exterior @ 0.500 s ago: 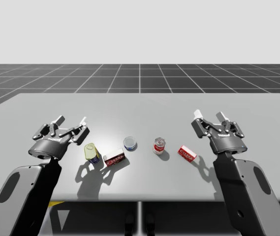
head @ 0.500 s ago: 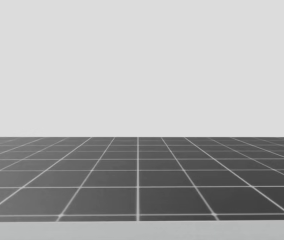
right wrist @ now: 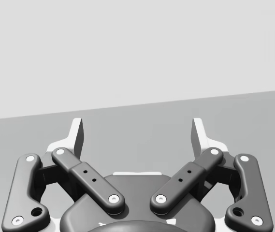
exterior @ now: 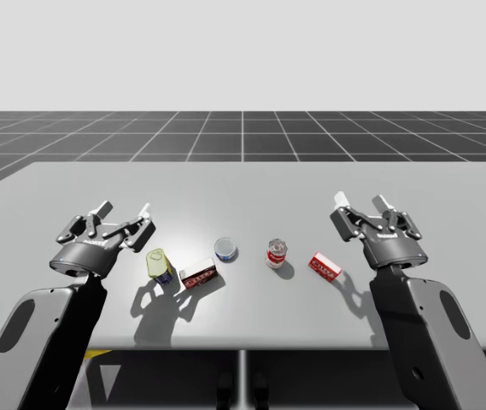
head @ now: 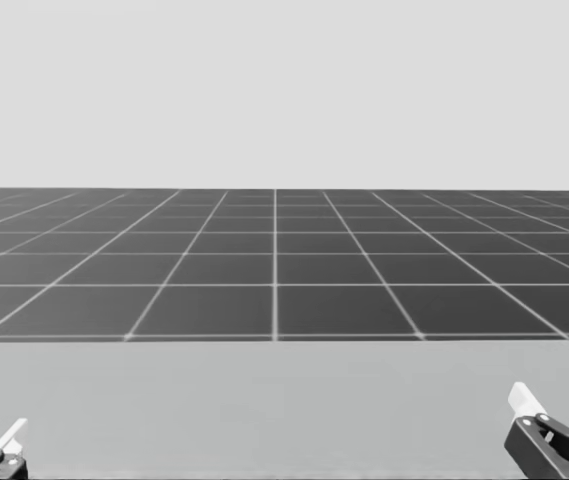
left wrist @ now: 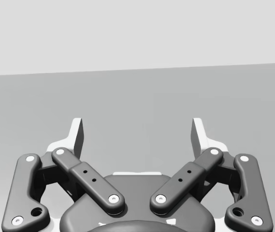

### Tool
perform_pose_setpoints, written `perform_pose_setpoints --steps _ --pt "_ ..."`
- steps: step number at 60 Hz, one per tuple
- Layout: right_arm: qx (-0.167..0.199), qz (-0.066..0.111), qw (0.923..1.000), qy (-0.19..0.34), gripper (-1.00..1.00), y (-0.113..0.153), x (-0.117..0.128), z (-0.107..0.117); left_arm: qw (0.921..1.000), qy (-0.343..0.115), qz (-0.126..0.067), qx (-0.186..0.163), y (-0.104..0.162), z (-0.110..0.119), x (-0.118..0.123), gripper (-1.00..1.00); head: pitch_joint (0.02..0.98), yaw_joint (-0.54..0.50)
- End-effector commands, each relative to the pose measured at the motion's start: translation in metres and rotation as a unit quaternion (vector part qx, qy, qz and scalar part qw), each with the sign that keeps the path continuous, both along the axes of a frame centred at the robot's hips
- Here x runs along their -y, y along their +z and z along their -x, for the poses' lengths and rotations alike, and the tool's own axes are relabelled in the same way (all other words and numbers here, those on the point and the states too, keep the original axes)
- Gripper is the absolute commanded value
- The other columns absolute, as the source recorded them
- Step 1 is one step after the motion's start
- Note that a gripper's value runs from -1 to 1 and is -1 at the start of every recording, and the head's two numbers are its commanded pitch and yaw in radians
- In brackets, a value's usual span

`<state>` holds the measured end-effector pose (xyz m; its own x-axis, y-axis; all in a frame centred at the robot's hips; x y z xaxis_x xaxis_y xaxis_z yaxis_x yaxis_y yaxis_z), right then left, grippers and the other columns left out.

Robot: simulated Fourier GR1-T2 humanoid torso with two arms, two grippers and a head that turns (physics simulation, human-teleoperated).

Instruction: Grasp the soup can and hold it up.

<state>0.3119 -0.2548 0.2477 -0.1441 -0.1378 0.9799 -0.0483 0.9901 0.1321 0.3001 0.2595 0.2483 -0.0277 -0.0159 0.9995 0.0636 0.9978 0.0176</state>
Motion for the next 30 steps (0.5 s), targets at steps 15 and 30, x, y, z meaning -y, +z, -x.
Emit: perform_pose_setpoints --steps 15,30 --pt "-0.005 0.003 1.0 -0.001 -1.0 -0.0006 0.0009 -0.0014 1.0 -0.002 -0.002 -0.003 -0.0007 -0.0009 0.0005 -1.0 0.562 -0.03" --pt "-0.007 0.006 1.0 -0.004 -1.0 -0.0017 0.0014 -0.0023 1.0 -0.005 -0.004 -0.003 -0.0007 -0.0006 0.0022 -1.0 0.741 -0.11"
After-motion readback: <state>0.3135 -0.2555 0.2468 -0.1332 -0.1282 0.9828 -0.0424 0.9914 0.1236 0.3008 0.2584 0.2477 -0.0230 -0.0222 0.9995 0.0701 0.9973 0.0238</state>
